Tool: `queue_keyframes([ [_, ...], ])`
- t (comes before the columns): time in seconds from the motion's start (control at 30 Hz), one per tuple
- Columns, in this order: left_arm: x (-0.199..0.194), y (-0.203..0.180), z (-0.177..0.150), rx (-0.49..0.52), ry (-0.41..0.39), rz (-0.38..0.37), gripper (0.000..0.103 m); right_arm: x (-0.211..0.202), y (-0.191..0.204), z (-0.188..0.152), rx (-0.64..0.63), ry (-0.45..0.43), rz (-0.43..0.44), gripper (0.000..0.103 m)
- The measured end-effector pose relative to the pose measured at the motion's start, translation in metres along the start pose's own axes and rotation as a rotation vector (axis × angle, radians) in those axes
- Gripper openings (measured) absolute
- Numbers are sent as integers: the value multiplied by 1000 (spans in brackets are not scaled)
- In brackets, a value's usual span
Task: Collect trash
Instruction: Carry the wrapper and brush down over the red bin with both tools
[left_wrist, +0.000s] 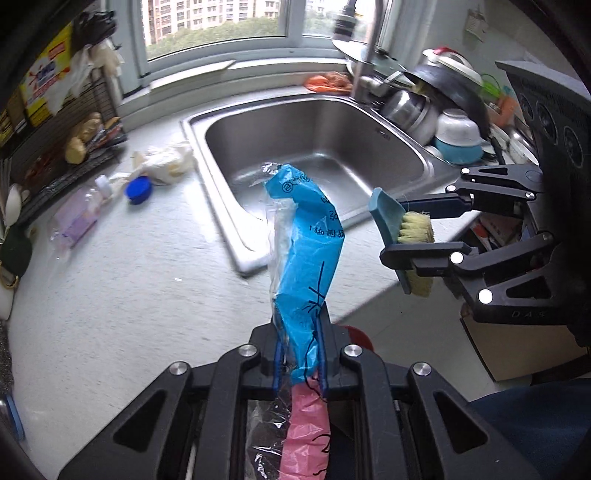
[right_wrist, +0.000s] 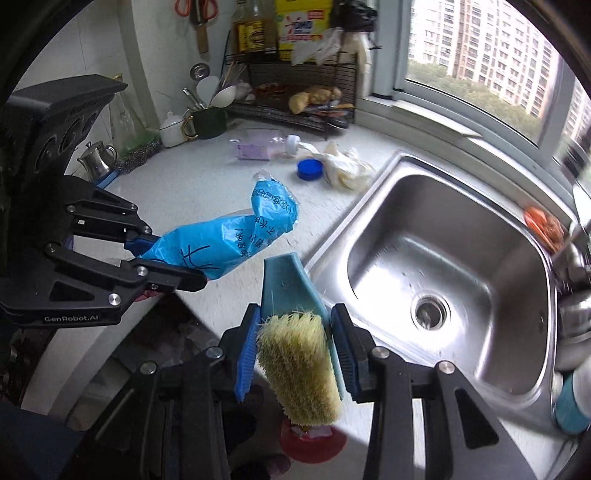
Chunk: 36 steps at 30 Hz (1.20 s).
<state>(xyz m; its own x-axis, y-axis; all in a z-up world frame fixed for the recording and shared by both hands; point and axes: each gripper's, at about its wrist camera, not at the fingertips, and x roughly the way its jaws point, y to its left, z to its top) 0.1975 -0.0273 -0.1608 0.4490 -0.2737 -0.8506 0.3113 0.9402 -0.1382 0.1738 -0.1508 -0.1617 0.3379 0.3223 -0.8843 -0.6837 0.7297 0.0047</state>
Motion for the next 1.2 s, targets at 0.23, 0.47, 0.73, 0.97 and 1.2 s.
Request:
queue_keyframes([
  [0.23, 23, -77, -27, 54, 75, -60, 13, -29, -20, -67, 90, 20, -21, 36],
  [0.47, 79, -118, -53, 96, 198, -135, 13, -31, -37, -131, 200, 80, -33, 36],
  [0.73, 177, -128, -86, 110, 322, -185, 13, 20, -51, -191, 327, 164, -64, 36],
  [0.97, 273, -122, -109, 128, 354, -188, 13, 85, -72, -232, 418, 221, -90, 36],
  [1.2, 361, -130, -135, 152, 386, -213, 13, 142, -101, -271, 482, 234, -137, 36],
])
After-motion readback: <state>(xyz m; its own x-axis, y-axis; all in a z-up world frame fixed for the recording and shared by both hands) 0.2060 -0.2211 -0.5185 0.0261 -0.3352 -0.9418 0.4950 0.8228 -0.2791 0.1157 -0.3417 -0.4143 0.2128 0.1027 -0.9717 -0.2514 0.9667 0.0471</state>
